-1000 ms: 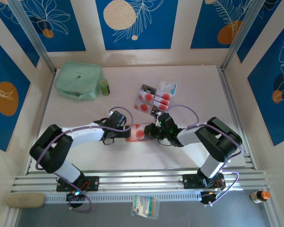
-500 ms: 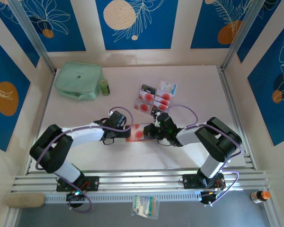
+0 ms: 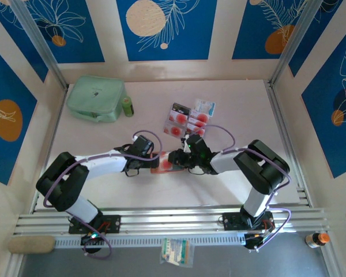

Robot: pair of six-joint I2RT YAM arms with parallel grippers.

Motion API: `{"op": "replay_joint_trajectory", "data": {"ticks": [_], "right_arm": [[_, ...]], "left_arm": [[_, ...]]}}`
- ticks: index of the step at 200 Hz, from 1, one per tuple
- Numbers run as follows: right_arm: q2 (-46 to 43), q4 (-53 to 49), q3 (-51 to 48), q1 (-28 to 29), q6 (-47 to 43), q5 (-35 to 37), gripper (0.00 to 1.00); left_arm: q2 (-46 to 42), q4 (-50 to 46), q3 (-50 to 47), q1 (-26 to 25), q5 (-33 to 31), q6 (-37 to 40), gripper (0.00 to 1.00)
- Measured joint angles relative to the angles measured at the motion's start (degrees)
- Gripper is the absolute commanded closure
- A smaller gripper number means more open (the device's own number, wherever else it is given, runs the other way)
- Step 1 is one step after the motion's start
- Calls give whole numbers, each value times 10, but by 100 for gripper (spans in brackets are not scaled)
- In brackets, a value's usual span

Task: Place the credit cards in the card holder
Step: Insert the credit card into the card slot.

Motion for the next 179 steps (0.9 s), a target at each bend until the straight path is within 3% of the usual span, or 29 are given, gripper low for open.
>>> {"op": "replay_joint_trajectory", "data": {"ticks": [47,115,179], "right_arm": [[-57,-152,37,-17,-71,3,61],[-24,-262,149,-22,-158,-4,86],[46,-306,182,-11,-184,-14,95]], "left_arm": [[-21,-3,-2,0,0,-6,0],[-41,-12,-26,0,-7,-6,0],[-32,-12,-30,0,-16,-6,0]]}}
